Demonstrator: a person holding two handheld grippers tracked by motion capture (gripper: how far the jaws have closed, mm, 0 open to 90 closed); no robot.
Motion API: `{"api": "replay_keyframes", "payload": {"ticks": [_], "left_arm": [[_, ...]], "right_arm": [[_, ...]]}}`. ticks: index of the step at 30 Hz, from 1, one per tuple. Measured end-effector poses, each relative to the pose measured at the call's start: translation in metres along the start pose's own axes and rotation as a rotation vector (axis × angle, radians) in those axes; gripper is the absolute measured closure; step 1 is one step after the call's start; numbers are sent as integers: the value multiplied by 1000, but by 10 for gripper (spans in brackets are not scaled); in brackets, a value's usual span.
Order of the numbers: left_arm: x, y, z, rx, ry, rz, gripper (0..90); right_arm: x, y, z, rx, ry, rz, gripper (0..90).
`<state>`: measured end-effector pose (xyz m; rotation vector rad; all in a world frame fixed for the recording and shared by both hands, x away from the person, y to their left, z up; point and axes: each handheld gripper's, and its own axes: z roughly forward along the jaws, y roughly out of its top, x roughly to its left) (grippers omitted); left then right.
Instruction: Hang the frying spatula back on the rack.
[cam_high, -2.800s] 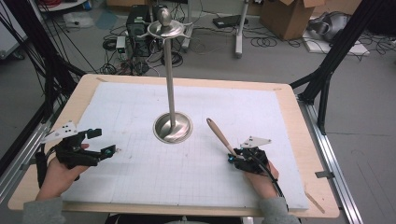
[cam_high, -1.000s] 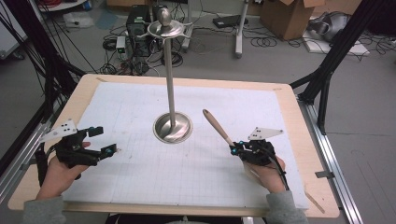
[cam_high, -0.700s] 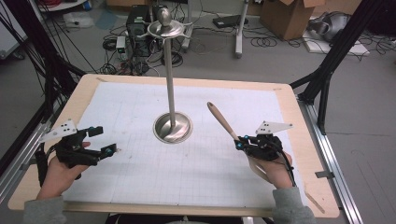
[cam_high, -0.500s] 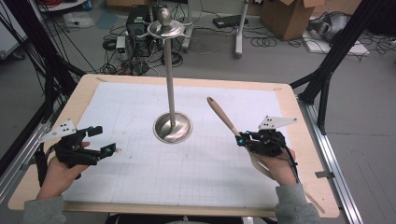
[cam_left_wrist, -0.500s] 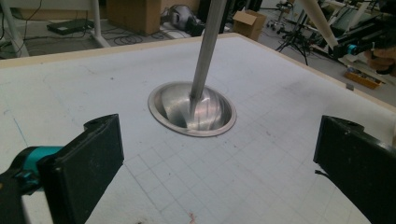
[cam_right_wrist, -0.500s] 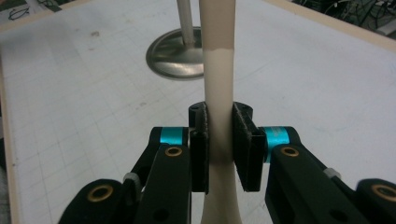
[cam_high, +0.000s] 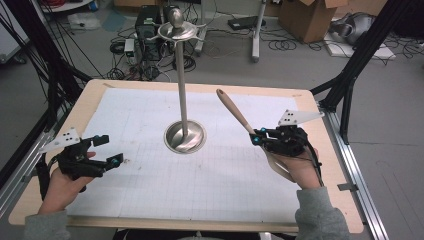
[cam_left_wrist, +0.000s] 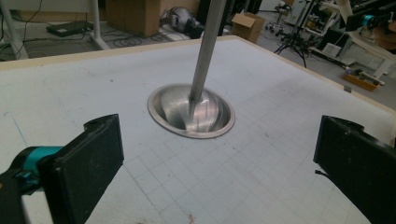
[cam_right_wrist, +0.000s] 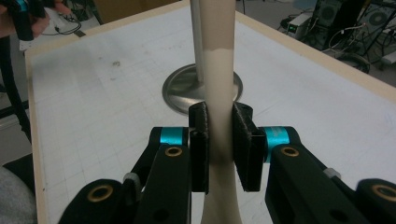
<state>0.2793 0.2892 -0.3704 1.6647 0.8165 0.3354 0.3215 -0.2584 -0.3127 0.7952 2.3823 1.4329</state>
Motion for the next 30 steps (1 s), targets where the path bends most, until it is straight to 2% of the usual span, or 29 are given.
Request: {"api": "replay_keyframes", "payload": {"ticks": [6, 12, 17, 25, 30], "left_arm": [[-1, 1, -2, -32, 3, 15, 20], [-2, 3, -6, -70, -4, 47, 20], [-4, 6, -10, -94, -8, 62, 20], [-4, 8, -14, -96, -7, 46, 20], [-4, 8, -13, -91, -7, 39, 20]], "right_arm": [[1, 18, -5, -15, 7, -12, 784], [3, 34, -7, -21, 11, -22, 784], [3, 47, -10, -46, 21, -36, 784], [6, 66, -11, -63, 37, -50, 784], [9, 75, -9, -96, 55, -49, 784]]}}
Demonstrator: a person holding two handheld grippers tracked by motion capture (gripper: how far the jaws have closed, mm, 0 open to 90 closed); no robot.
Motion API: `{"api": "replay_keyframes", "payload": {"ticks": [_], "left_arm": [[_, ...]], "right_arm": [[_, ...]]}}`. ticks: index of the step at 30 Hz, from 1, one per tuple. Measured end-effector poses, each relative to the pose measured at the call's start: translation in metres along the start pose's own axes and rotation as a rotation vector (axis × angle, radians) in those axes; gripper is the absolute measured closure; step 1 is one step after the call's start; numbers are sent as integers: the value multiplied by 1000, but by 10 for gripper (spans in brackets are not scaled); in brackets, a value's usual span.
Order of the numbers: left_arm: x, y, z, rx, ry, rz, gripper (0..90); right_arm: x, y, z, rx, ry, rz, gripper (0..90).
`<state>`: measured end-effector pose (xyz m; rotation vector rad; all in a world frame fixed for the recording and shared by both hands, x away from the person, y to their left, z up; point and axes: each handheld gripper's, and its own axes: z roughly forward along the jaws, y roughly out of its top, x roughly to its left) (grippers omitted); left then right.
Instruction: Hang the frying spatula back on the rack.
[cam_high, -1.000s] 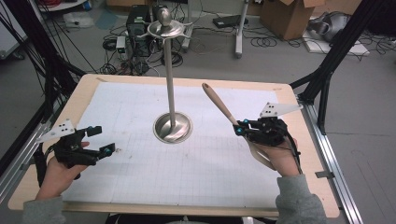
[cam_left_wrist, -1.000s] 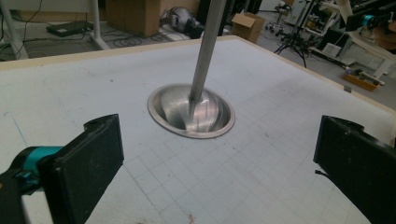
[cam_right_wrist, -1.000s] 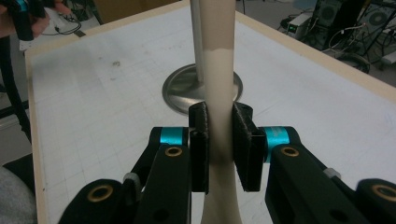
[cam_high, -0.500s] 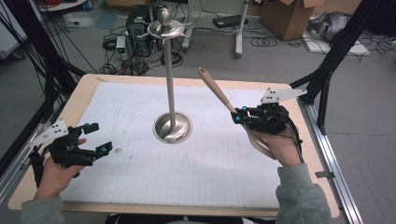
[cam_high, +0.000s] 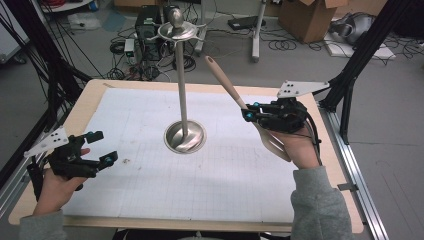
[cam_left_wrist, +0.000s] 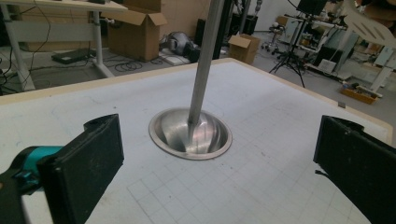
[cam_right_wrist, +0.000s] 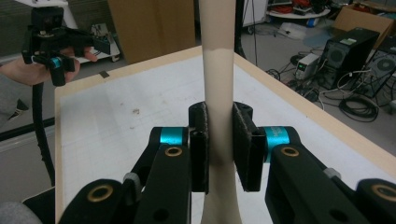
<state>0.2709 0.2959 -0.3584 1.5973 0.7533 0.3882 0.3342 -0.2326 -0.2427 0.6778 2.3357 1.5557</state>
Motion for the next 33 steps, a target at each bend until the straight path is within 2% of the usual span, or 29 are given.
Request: {"api": "replay_keyframes", "payload": {"ticks": [16, 26, 33], "left_arm": [[2, -1, -2, 2, 3, -8, 20], [2, -2, 0, 14, 4, -12, 20], [2, -3, -2, 15, 12, -12, 20]], "right_arm": [[6, 19, -4, -49, 26, -3, 784], [1, 26, -8, -67, 20, 11, 784], [-2, 30, -4, -63, 19, 21, 784]]}}
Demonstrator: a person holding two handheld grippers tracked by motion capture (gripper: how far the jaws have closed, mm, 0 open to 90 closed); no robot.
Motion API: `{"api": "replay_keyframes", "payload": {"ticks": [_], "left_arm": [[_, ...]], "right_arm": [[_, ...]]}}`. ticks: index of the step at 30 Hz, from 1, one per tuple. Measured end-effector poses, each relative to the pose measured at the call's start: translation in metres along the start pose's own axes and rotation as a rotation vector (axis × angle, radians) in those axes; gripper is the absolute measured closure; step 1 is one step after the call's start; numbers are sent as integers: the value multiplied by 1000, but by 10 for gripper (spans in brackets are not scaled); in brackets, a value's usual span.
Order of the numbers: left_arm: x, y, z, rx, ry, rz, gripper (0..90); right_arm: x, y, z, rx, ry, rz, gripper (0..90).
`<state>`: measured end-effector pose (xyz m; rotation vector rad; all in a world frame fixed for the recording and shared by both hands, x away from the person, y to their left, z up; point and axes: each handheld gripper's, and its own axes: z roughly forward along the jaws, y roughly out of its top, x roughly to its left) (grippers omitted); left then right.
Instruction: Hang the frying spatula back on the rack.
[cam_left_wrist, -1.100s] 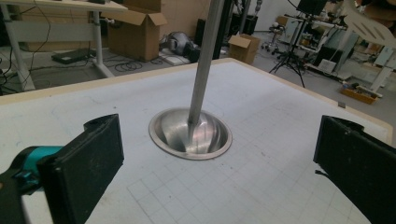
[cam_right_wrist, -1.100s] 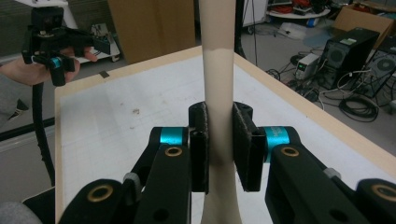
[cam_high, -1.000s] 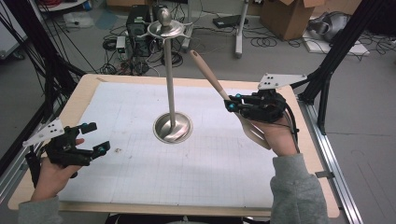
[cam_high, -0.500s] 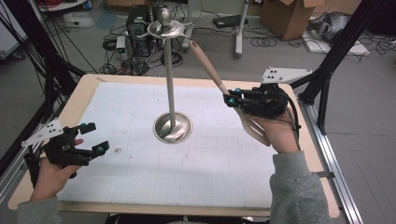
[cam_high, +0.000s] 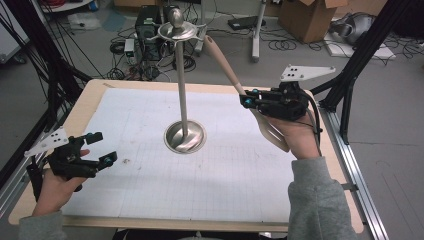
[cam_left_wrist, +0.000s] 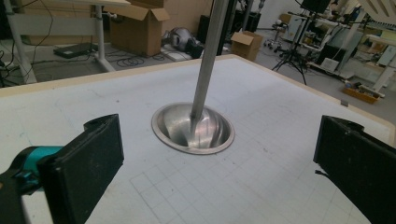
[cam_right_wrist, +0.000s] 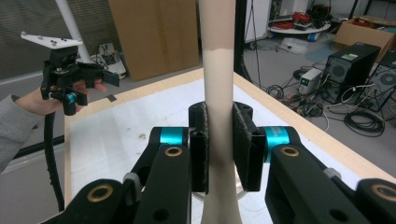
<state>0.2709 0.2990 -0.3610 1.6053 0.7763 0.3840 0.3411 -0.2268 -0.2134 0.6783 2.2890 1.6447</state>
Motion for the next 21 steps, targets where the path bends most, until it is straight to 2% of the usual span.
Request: {"api": "replay_keyframes", "payload": {"ticks": [21], "left_arm": [[0, 0, 0, 7, 4, 6, 20]], "right_arm": [[-5, 0, 6, 8, 4, 18, 783]]}}
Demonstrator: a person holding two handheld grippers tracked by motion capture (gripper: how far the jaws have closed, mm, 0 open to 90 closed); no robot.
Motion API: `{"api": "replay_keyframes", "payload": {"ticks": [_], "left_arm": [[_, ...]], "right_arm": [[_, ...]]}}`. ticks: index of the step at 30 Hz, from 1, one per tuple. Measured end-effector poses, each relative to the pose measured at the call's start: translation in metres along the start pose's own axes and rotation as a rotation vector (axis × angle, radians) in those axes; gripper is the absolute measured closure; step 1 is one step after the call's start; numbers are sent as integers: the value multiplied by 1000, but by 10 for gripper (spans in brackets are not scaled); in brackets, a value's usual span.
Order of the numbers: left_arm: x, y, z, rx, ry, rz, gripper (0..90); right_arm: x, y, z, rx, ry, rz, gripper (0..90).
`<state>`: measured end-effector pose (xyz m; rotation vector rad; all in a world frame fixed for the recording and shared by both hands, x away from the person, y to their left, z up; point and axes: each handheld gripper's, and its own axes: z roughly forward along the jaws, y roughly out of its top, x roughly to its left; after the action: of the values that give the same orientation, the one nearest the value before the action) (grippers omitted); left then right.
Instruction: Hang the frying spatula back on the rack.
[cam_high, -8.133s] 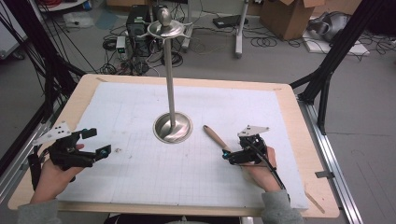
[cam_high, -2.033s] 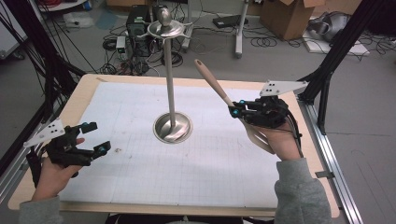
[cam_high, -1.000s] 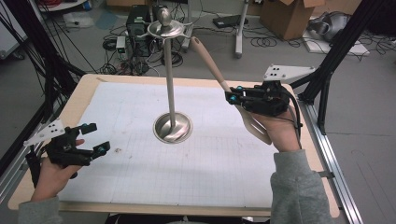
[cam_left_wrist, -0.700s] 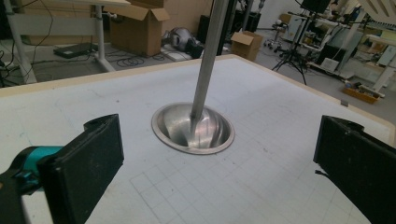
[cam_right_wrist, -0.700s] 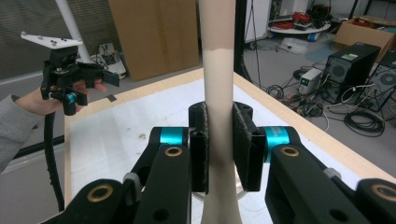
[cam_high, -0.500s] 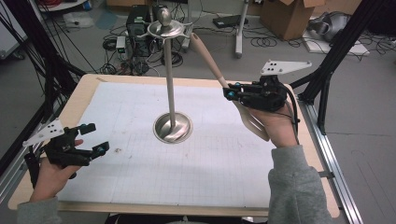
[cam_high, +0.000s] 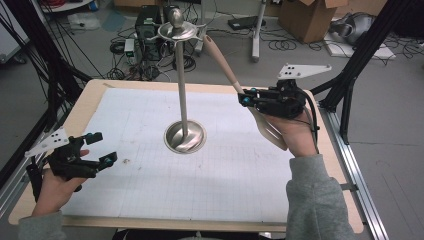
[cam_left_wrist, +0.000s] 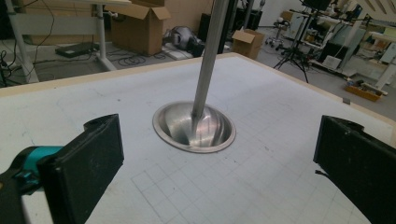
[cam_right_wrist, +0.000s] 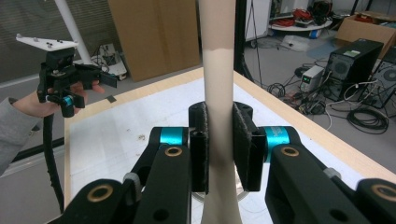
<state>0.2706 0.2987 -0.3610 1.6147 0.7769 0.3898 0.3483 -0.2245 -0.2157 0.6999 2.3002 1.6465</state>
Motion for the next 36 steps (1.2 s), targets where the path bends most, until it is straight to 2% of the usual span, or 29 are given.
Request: {"api": "replay_keyframes", "payload": {"ticks": [26, 36], "left_arm": [[3, -3, -1, 6, 9, -9, 20], [3, -3, -2, 6, 13, -11, 21]], "right_arm": [[-2, 1, 13, 4, 25, 14, 783], [-1, 0, 21, 25, 20, 12, 783]]}}
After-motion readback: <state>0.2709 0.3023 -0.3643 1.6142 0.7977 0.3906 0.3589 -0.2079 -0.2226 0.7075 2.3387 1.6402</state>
